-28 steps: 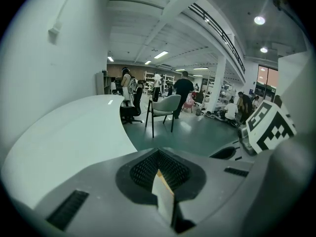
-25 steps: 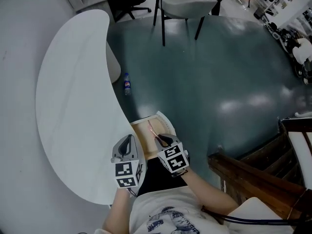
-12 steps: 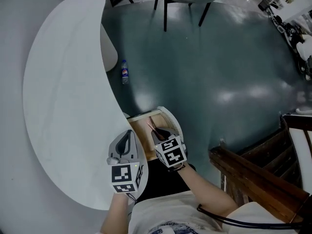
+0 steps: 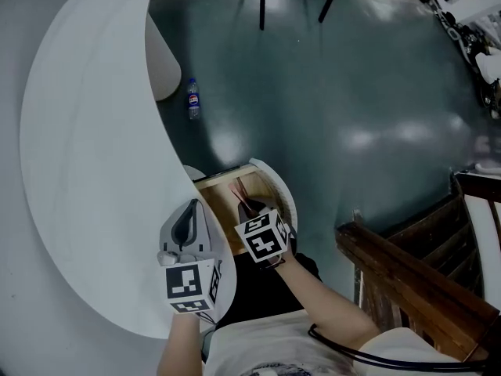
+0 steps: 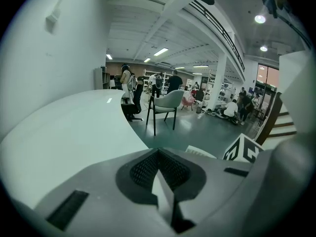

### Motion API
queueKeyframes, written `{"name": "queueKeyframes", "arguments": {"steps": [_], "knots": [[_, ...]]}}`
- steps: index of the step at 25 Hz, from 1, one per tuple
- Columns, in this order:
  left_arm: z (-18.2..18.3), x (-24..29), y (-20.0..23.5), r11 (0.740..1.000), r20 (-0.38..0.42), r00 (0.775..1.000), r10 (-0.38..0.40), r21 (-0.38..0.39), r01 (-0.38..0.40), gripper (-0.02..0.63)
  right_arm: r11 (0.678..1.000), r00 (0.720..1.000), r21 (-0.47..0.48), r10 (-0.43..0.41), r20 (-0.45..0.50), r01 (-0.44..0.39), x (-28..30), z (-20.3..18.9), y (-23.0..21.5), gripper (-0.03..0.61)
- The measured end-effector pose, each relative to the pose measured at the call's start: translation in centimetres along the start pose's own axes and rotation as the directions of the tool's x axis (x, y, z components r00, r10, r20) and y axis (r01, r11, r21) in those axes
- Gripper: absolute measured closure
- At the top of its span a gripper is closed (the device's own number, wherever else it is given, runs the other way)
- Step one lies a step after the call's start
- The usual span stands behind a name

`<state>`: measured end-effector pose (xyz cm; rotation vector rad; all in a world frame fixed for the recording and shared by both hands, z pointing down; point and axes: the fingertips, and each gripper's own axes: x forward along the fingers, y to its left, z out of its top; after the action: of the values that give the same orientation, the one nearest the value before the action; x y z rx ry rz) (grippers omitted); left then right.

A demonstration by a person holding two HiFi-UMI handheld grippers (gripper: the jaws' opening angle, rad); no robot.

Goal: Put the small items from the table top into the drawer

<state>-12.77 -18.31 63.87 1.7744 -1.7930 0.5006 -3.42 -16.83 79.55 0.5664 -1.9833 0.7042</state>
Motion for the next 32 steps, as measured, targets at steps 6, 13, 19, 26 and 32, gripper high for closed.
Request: {"name": "queueKeyframes", "arguments": {"steps": [6, 13, 19, 26, 32], "knots": [[0.0, -0.1, 0.0, 1.0, -0.003, 1.0, -0.008, 0.001, 0.008, 0.594, 1.0, 1.0, 0.015, 0.011, -0.021, -0.011, 2.2, -0.4, 0.5, 0.518], [0.2, 0.2, 0.1, 1.0, -0.01, 1.0, -0.023, -0.019, 0.023, 0.594, 1.0, 0.999, 0.019, -0.007, -0.046, 0.008, 4.8, -0.9, -0.7, 0.518], [0.4, 0.2, 0.1, 1.0, -0.012, 1.0, -0.018, 0.014, 0.018, 0.594, 0.999, 0.996, -0.039, -0.034, -0.078, 0.031, 6.3, -2.0, -1.5, 0.518], [0.7, 0.3, 0.2, 1.0, 0.0, 1.0, -0.02, -0.012, 0.02, 0.594, 0.997, 0.995, -0.062, -0.049, -0.089, 0.044, 7.3, -2.3, -1.6, 0.518], [0.8, 0.1, 0.1, 1.0, 0.002, 1.0, -0.021, -0.011, 0.021, 0.594, 0.994, 0.991, -0.091, -0.072, -0.11, 0.062, 7.5, -2.7, -1.7, 0.518]]}}
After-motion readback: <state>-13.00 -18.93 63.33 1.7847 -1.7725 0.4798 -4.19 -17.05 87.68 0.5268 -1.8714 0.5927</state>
